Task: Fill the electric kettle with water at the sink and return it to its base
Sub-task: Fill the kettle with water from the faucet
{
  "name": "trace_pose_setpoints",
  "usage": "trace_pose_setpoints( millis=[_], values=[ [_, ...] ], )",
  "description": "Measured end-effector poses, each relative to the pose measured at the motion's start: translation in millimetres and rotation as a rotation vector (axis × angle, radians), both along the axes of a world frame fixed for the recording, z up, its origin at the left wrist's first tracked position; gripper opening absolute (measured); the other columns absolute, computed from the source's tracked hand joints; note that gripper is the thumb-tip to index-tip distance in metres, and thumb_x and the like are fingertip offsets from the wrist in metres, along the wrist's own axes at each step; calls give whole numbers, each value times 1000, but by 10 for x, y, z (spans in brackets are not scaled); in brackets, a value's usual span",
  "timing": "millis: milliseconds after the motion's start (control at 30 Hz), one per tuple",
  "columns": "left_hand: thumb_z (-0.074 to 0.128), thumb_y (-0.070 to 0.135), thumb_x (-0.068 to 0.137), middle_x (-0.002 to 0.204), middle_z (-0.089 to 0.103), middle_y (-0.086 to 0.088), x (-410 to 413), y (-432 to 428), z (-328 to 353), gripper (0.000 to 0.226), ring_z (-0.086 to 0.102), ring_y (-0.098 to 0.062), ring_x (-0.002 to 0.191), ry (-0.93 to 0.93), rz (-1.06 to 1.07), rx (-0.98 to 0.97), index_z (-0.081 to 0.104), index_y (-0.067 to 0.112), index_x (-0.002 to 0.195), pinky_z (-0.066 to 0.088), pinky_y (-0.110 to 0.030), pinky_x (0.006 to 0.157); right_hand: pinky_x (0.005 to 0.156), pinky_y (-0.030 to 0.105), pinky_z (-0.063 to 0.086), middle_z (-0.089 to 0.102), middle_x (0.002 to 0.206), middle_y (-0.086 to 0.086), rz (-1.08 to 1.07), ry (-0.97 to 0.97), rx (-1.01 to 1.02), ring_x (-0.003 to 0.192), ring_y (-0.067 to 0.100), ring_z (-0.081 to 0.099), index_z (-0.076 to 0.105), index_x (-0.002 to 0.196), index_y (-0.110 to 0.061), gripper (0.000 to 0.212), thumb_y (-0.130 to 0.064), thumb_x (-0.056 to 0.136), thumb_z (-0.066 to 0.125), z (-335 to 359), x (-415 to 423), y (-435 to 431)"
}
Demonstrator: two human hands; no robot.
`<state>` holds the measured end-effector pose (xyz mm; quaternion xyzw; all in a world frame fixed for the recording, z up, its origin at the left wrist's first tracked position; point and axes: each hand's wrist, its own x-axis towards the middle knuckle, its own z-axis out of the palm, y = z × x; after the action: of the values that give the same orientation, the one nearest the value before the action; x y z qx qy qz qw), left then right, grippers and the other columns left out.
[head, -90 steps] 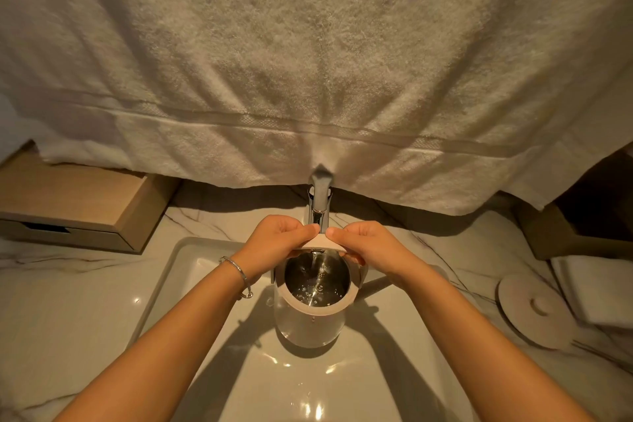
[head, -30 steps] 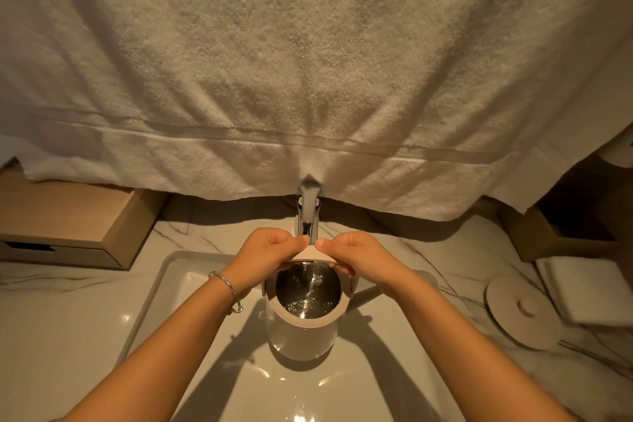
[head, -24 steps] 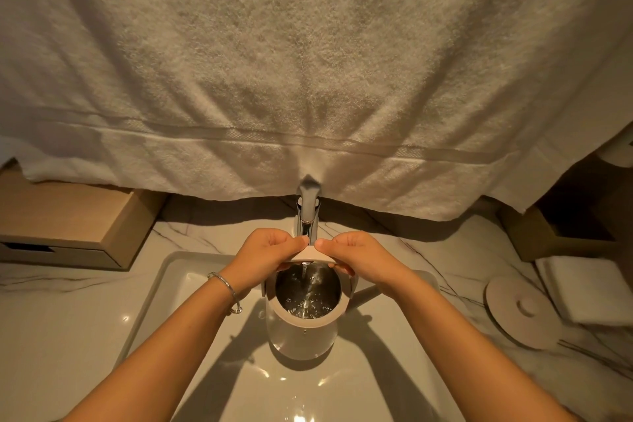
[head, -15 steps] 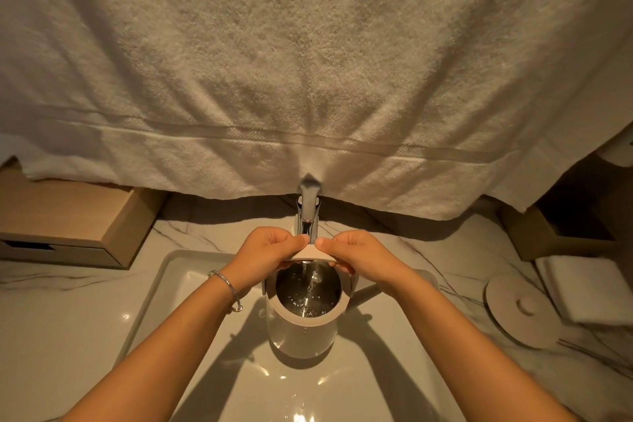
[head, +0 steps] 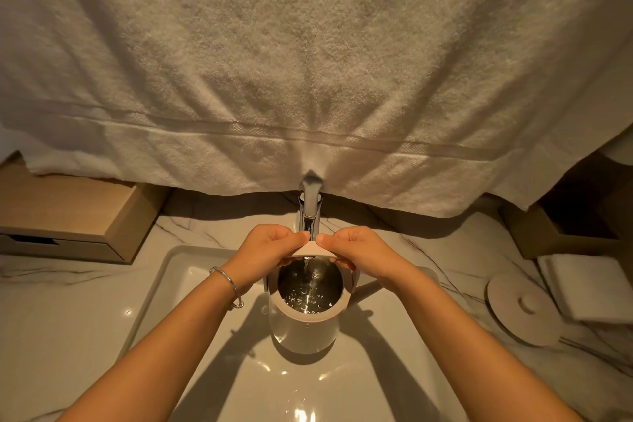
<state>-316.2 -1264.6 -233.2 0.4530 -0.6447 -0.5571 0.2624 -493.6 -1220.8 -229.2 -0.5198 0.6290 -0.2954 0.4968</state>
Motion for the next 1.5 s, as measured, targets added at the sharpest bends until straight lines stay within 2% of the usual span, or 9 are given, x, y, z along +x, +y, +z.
trace_pose_setpoints(
  millis=[167,467,733,900,1167,1400,1500],
  values=[
    [56,31,87,46,39,3,8,11,3,44,37,-4,41,-1,-2,-2,44,17,47,37,-14,50,68,28,41,48,57,0,-5,15,10,60,12,47,50,51,-22,42,-48,82,59,-8,10,-7],
    [57,31,87,39,38,11,29,3,-12,48,36,-1,38,4,1,-2,43,20,43,36,-11,46,67,27,40,46,56,0,2,-10,4,57,11,45,48,51,-21,42,-46,83,60,-16,29,0],
    [57,33,86,44,38,5,20,12,-12,46,37,-4,41,-4,3,-3,44,18,45,37,-14,50,68,28,41,47,54,-2,-9,-4,5,58,10,46,48,46,-24,44,-47,82,60,-16,28,6],
    [57,32,86,45,38,4,15,4,-14,45,37,-6,42,-3,2,-8,44,17,46,37,-13,49,70,29,40,47,57,3,-8,-10,1,61,15,46,48,49,-21,43,-46,83,59,-8,20,8],
    [58,29,86,36,38,12,3,-12,-52,48,36,0,36,17,23,-9,43,21,41,37,-8,44,71,28,42,47,40,-13,-34,-36,21,45,1,45,49,43,-25,46,-44,84,60,-24,32,-5],
    [58,30,86,40,38,8,0,-26,-43,46,37,-2,38,10,19,-16,44,17,44,37,-8,44,75,29,45,48,44,-12,-49,-27,29,52,6,48,49,43,-25,47,-45,84,59,-5,47,-6],
    [58,30,86,37,37,11,0,-39,-23,48,36,-1,36,18,9,-22,43,20,41,36,-7,44,72,29,43,49,51,-6,-53,-32,17,54,7,47,49,48,-23,43,-46,84,58,2,56,-7]
  ],
)
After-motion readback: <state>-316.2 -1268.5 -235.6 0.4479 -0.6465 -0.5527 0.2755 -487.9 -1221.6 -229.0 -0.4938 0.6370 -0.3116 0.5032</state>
